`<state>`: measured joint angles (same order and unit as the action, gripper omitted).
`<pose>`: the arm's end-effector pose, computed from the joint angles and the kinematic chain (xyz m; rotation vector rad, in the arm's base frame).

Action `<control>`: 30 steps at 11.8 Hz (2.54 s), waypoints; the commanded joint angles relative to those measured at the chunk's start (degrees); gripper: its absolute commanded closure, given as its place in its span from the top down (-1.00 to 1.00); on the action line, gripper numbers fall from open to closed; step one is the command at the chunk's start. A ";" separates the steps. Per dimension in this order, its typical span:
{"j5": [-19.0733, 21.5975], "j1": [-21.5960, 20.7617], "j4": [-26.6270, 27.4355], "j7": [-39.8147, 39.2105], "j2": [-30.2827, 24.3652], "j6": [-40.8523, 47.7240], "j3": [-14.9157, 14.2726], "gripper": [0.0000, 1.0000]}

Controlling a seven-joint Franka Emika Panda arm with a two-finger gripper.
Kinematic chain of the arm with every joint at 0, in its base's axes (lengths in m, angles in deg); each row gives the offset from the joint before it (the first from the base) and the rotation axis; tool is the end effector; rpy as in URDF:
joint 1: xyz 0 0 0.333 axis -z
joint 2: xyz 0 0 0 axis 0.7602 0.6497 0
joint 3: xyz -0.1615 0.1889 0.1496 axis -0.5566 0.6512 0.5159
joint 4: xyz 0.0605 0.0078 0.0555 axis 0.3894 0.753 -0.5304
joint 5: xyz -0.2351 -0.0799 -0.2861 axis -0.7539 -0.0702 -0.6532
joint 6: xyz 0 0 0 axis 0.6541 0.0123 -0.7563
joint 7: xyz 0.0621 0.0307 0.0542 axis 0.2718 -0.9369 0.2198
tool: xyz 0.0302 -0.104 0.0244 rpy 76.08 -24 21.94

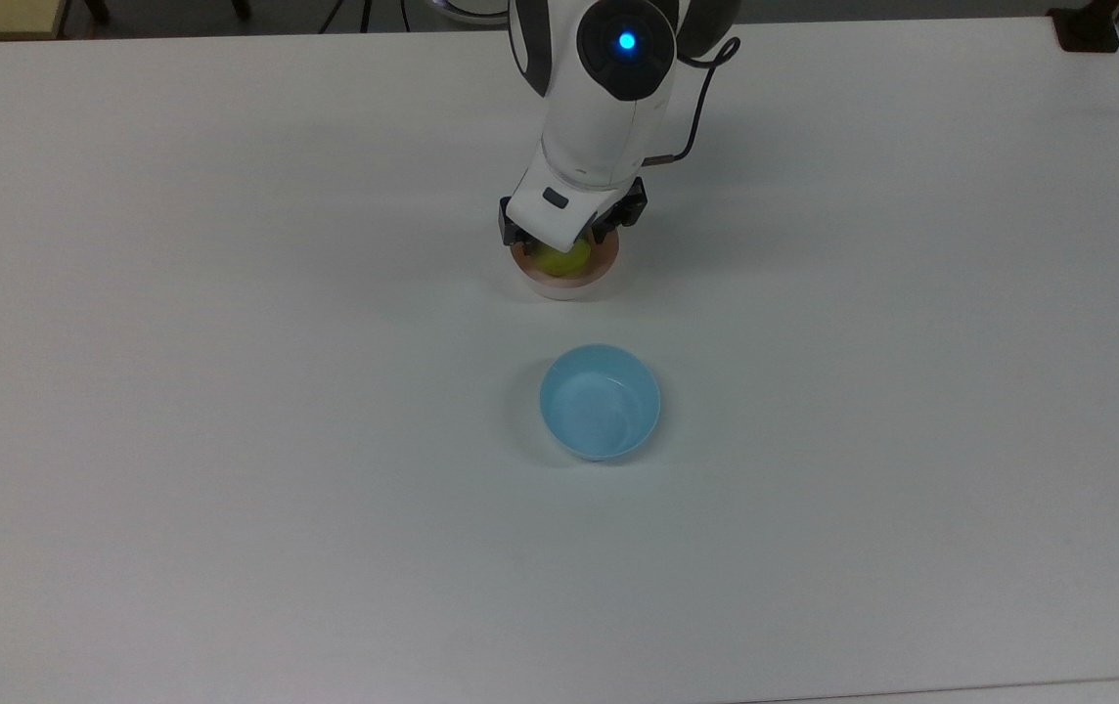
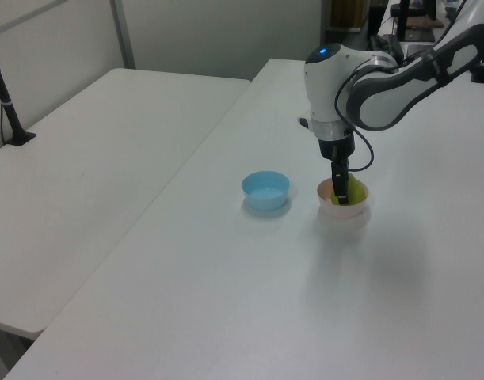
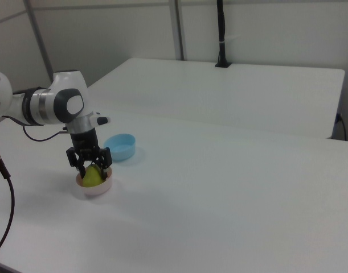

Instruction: Pick up a pear from the bowl

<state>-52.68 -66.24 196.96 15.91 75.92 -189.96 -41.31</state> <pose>0.5636 0.1337 0.3117 3.0053 0.3864 -0.2376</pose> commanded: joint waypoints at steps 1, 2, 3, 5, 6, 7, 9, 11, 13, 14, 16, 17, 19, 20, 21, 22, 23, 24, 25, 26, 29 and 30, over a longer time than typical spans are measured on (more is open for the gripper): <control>-0.28 -0.47 1.50 -1.12 -0.81 -2.19 -0.37 -0.08; -0.28 -0.47 1.32 -1.12 -0.89 -1.84 -0.37 -0.17; -0.28 -0.47 1.14 -1.12 -1.42 -1.31 -0.37 -0.23; -0.28 -0.47 -0.25 -0.68 -3.08 1.75 -0.37 -0.23; -0.02 -0.47 -1.66 -0.68 -4.14 4.38 -0.37 -0.23; 0.33 -0.55 -2.63 -0.42 -5.71 6.41 -0.37 -0.23; 0.51 -0.47 -4.74 -0.24 -9.23 10.62 -0.37 -0.23; 1.47 -0.12 -7.81 -0.24 -12.74 15.89 -0.37 -0.23; 2.71 0.76 -10.45 -1.12 -15.03 19.33 -1.33 -0.23; 2.71 2.51 -11.68 -1.64 -15.13 20.13 -1.43 -0.23; 2.71 6.72 -13.18 -6.10 -15.13 20.67 -1.60 -0.23; 2.71 9.00 -13.18 -8.91 -14.96 20.32 -1.78 -0.23; 2.71 11.83 -13.18 -13.58 -14.34 19.88 -3.44 -0.23; 2.71 12.36 -13.10 -15.78 -13.99 19.18 -4.93 -0.23; 2.71 12.63 -12.84 -17.45 -13.73 18.13 -6.42 -0.23; 2.71 13.07 -12.66 -18.60 -12.68 16.55 -7.40 -0.23; 2.71 14.03 -12.13 -18.78 -10.93 14.36 -7.49 -0.23; 2.71 14.73 -11.43 -18.79 -9.17 11.38 -7.49 -0.23; 2.62 15.00 -10.47 -18.79 -7.33 9.00 -7.49 -0.23; 2.53 15.35 -9.76 -18.87 -6.01 7.41 -7.49 -0.23; 2.53 16.15 -9.05 -18.79 -1.79 3.37 -7.49 -0.23; 2.62 16.15 -8.71 -18.79 0.05 1.35 -7.49 -0.23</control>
<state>-51.16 -50.03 187.13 -1.23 73.64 -184.54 -48.45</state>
